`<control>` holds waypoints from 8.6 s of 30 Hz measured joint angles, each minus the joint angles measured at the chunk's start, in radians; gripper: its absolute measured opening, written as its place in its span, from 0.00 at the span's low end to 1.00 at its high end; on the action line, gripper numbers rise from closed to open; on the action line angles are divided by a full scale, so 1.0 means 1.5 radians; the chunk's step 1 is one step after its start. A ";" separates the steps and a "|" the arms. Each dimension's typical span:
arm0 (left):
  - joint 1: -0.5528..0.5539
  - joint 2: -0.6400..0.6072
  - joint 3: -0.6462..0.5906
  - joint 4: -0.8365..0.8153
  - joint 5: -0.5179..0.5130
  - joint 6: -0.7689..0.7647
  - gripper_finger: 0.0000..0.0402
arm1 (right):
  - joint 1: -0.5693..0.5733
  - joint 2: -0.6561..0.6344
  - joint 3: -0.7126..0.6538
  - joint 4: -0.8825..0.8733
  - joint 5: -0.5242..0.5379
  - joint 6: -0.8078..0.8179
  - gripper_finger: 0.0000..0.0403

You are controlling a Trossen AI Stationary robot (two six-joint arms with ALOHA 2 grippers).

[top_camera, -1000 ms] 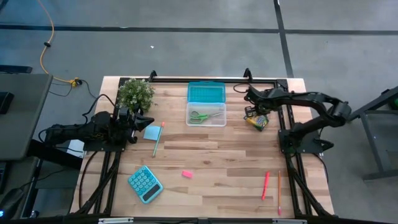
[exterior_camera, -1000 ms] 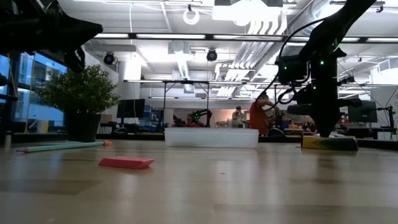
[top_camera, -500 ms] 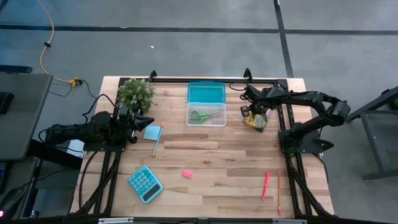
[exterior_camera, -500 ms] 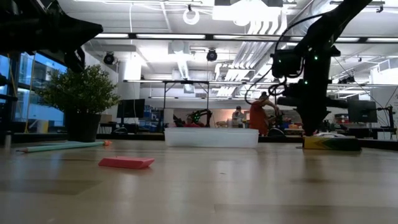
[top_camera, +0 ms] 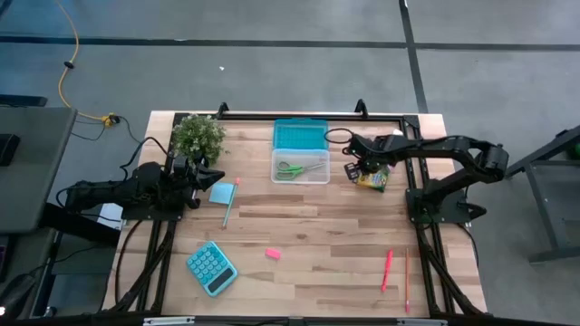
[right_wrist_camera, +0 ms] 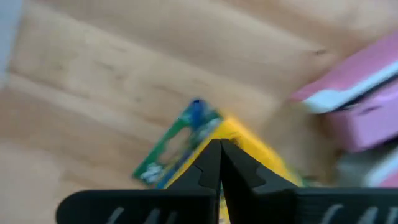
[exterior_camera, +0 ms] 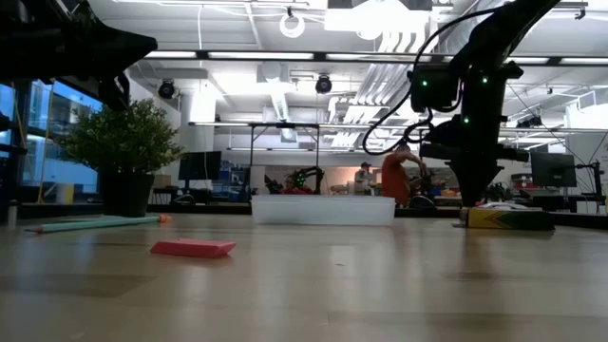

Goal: Pack school essentials
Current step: Put the crayon box into the supply box

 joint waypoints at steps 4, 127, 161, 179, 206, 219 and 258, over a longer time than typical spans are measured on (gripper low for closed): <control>0.000 0.000 0.000 0.000 0.000 0.000 0.00 | -0.005 -0.007 0.026 -0.042 0.094 0.001 0.00; 0.000 0.729 0.481 0.130 0.040 0.150 0.00 | 0.256 -0.403 0.031 0.032 0.028 -0.086 0.00; 0.000 0.729 0.480 0.128 0.018 0.152 0.00 | 0.131 -0.118 -0.134 0.011 -0.191 0.077 0.00; -0.048 1.089 0.765 -0.090 -0.005 0.134 0.00 | 0.065 -0.294 0.011 -0.266 -0.113 0.009 0.00; -0.068 1.538 1.120 -0.169 -0.135 0.058 0.00 | -0.106 -0.149 -0.088 -0.106 -0.141 -0.139 0.00; -0.046 1.536 1.113 -0.211 -0.076 0.087 0.00 | -0.112 -0.076 -0.089 -0.060 -0.095 -0.156 0.00; -0.125 1.311 0.754 -0.017 -0.102 0.033 0.00 | 0.147 -0.052 -0.089 0.147 -0.164 0.124 0.00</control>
